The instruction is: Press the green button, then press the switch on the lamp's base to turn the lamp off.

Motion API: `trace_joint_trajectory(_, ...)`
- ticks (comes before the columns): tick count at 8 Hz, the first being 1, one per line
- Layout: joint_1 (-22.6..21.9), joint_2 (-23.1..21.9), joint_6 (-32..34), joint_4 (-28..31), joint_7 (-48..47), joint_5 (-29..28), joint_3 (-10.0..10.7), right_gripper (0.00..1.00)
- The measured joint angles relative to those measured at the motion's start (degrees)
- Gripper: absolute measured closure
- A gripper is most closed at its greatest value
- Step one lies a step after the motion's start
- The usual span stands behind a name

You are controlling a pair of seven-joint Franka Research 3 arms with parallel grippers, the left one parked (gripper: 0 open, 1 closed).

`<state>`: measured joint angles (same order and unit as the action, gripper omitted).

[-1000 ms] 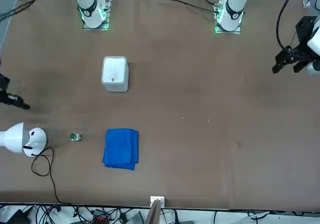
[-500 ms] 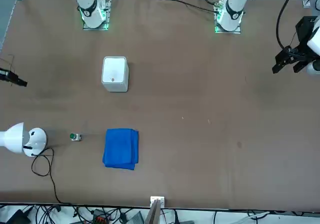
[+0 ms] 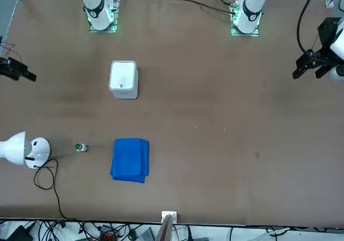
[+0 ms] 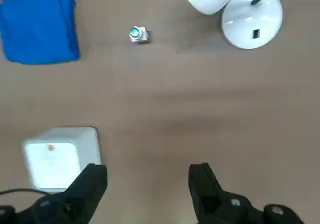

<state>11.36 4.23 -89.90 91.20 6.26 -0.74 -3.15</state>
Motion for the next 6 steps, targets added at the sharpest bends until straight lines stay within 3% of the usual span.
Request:
trace_joint_trajectory(1,-4.16,-0.06,0.36,-0.21,-2.17,5.07,0.07,0.00)
trace_joint_trajectory(3,-9.99,-2.39,0.41,1.13,-7.40,3.76,0.03,0.00)
trace_joint_trajectory(6,-10.33,-8.87,-0.66,6.55,-8.28,1.55,-0.29,0.00)
